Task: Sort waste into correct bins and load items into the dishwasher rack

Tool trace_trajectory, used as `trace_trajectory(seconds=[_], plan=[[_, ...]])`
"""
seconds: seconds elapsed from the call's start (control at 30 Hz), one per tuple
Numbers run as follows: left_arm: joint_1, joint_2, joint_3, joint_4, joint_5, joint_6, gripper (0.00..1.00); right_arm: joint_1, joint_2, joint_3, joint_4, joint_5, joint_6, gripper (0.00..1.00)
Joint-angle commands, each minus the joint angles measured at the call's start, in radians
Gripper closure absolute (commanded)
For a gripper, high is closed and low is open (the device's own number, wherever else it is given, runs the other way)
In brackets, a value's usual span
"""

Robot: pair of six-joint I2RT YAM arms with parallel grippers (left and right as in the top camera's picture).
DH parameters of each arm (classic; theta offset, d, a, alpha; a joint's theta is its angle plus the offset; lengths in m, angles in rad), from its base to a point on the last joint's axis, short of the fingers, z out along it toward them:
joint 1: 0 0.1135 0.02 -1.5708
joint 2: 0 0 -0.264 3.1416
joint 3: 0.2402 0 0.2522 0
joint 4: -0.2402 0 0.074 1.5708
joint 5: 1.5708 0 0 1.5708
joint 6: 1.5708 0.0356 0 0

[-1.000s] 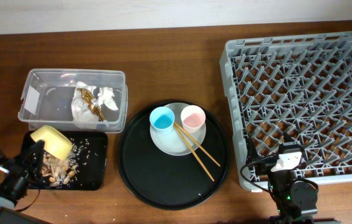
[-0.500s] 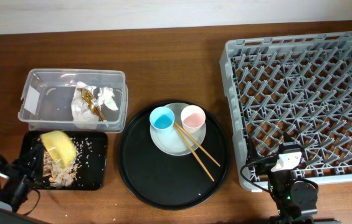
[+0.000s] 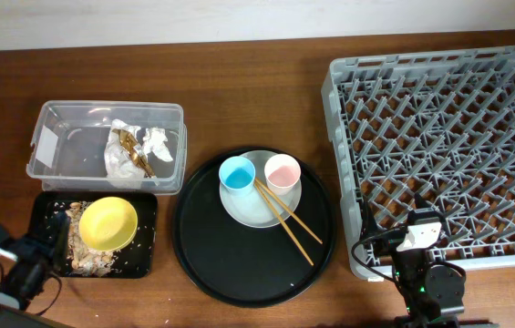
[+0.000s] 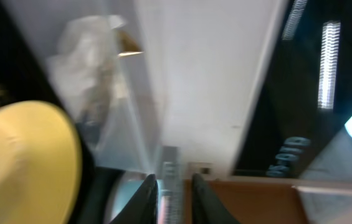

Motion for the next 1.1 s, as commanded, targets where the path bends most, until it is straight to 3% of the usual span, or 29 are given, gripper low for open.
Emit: trace_trajectory(seconds=[0.0, 0.23, 0.4, 0.6, 0.8, 1.07], plan=[[-0.071, -0.085, 0.010, -0.026, -0.271, 0.019, 0.75, -0.007, -0.008, -0.007, -0.001, -0.002, 0.000, 0.01], [-0.299, -0.276, 0.251, -0.282, -0.684, 0.019, 0.74, -0.007, -0.008, -0.007, -0.001, -0.002, 0.000, 0.02], [-0.700, -0.352, 0.313, -0.367, -1.118, -0.052, 0.75, -0.007, -0.008, -0.007, -0.001, -0.002, 0.000, 0.01], [-1.023, -0.262, 0.307, -0.354, -1.419, -0.183, 0.75, -0.007, -0.008, -0.007, -0.001, -0.002, 0.000, 0.01], [-1.091, -0.145, 0.307, -0.353, -1.542, -0.208, 0.75, -0.007, -0.008, -0.007, -0.001, -0.002, 0.000, 0.01], [-1.091, -0.095, 0.307, -0.352, -1.544, -0.208, 0.75, -0.007, -0.008, -0.007, -0.001, -0.002, 0.000, 0.01]])
